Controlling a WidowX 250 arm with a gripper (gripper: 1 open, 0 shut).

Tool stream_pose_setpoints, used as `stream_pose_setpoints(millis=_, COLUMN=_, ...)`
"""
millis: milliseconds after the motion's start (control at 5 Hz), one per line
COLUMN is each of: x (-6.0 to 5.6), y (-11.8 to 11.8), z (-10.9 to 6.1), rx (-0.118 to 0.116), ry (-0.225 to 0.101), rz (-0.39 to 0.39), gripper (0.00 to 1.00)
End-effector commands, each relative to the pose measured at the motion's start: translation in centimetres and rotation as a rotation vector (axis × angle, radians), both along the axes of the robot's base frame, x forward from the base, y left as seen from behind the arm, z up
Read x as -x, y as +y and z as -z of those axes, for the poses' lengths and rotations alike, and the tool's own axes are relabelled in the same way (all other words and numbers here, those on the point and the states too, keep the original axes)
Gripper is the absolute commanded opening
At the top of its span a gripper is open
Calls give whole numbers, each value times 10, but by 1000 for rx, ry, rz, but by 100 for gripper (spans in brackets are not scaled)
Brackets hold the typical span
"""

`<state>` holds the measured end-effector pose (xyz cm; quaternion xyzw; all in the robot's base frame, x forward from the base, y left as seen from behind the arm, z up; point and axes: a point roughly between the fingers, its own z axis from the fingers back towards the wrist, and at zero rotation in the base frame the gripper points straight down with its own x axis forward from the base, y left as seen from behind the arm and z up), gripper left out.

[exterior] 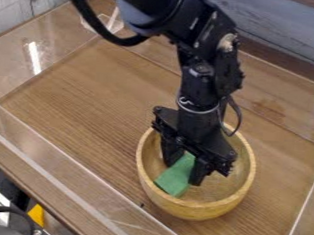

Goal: Remove the green block from inside the brown bowl and put it on the table

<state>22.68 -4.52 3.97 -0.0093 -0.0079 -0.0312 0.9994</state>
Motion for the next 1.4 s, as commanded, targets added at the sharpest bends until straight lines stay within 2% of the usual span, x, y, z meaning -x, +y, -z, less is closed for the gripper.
stream_pose_setpoints(millis=0, x=-5, y=6, z=-21, rx=13, ry=-56, rz=-13, gripper=0)
stream_pose_setpoints(millis=400, x=-10, y=34, z=-50, rx=23, ry=-107, rz=-42, gripper=0)
stream_pose_setpoints(millis=600, x=-13, y=67, z=-57, rx=15, ry=-153, rz=-68, gripper=0)
stream_pose_setpoints(millis=800, x=-16, y=101, z=-55, rx=-4, ry=-206, rz=-66, gripper=0)
stream_pose_setpoints(millis=1000, x=-23, y=118, z=-52, rx=-13, ry=-261, rz=-52, gripper=0)
stream_pose_setpoints(millis=1200, x=-28, y=113, z=-48, rx=-19, ry=-281, rz=-47, gripper=0)
